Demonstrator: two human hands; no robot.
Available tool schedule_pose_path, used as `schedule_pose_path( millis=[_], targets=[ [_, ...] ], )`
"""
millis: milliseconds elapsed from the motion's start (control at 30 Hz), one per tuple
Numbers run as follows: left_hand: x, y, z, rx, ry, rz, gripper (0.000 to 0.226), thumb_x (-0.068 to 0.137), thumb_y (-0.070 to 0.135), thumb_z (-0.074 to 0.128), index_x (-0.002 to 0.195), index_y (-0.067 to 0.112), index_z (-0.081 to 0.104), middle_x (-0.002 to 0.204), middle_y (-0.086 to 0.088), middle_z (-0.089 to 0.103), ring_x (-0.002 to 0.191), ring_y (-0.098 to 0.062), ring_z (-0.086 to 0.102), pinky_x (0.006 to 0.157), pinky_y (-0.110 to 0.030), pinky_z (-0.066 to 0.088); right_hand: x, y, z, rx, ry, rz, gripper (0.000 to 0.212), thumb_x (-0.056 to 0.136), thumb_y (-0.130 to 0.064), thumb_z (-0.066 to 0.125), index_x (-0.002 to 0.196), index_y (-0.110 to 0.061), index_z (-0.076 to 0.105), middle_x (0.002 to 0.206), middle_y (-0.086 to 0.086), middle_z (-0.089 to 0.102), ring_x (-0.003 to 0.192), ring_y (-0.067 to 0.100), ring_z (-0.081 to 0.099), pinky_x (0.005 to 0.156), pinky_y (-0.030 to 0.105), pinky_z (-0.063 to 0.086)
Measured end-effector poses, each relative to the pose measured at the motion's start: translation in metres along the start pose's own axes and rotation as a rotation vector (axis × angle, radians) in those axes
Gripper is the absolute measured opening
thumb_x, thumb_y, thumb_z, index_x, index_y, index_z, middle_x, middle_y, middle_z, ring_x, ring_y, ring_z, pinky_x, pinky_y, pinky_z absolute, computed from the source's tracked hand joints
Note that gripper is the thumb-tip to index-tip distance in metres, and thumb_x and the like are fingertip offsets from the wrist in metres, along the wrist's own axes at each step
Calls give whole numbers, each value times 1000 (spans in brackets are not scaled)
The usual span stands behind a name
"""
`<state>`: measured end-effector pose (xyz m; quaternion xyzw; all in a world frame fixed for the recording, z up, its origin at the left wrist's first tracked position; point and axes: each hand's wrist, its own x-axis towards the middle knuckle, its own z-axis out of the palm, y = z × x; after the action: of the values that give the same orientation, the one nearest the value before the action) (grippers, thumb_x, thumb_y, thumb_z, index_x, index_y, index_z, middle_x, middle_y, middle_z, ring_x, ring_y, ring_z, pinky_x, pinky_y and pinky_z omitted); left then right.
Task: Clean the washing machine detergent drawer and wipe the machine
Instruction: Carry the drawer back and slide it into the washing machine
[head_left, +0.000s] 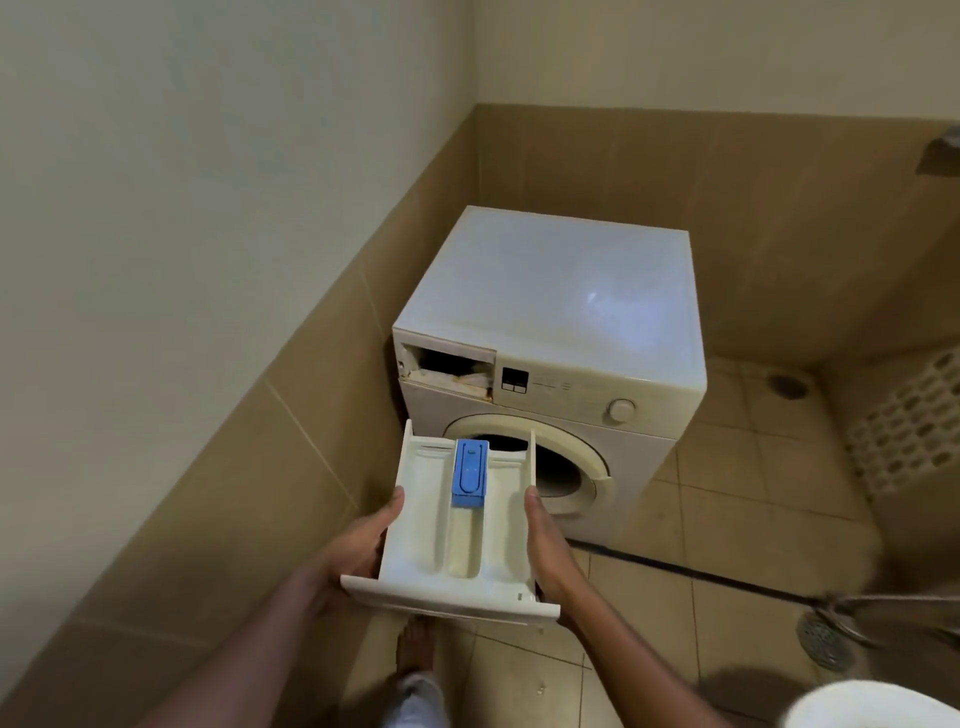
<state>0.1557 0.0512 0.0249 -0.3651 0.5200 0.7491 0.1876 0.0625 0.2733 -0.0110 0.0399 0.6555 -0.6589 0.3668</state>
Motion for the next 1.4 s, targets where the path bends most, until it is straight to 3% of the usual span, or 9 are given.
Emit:
schedule_pose_path(
  millis=[100,267,567,700,833,933,1033,1167,1400],
  targets=[
    [34,24,-26,73,-14,-51,62,92,66,47,129,18,64,124,-11,72,116,-31,69,110,-52,45,44,-6,17,9,23,38,46,101,-59,28,133,-35,50,122,-11,65,107,6,63,94,29,51],
    [86,66,-65,37,-45,-68,64,87,63,56,131,17,64,126,-11,71,117,-32,67,110,-55,44,116,-8,45,42,73,69,80,78,-86,38,143,-40,46,141,-6,57,129,15,54,113,50,39],
    [161,137,-110,254,-35,-207,57,85,72,50,121,30,65,128,-4,70,121,-28,65,106,-52,48,187,-35,86,123,208,199,63,94,-68,37,140,-28,52,130,0,66,120,20,62,109,50,44],
    [185,156,-123,324,-27,-268,95,56,92,63,132,34,60,146,-5,57,140,-32,46,112,-52,41,211,-43,90,133,227,244,59,99,-60,32,138,-22,54,127,5,66,116,22,63,107,50,45],
    [204,170,-122,369,7,-320,91,77,82,47,149,27,45,155,-9,45,146,-32,37,99,-44,45,231,-49,92,103,223,264,51,102,-56,28,137,-25,50,125,-3,63,117,17,57,103,36,43],
    [218,176,-124,394,34,-350,108,64,90,54,151,26,42,156,-11,43,144,-33,39,103,-47,45,244,-50,92,67,249,267,64,100,-60,27,153,-24,32,155,-1,39,143,20,35,119,41,25],
    [229,181,-122,363,36,-348,93,71,79,50,144,21,47,150,-15,50,137,-36,48,107,-51,45,256,-47,91,48,270,268,67,101,-59,26,156,-22,23,163,1,23,150,20,20,123,43,16],
    [239,185,-118,356,39,-352,65,94,67,40,136,19,52,134,-5,60,126,-33,57,78,-37,52,264,-53,88,51,269,266,64,102,-56,27,156,-21,21,164,0,20,151,19,17,122,39,13],
    [255,187,-119,361,19,-364,63,92,69,41,122,19,63,119,-9,71,103,-26,69,77,-37,54,268,-54,85,74,293,289,68,101,-58,27,157,-20,17,165,-1,15,151,17,13,121,38,11]
  ],
)
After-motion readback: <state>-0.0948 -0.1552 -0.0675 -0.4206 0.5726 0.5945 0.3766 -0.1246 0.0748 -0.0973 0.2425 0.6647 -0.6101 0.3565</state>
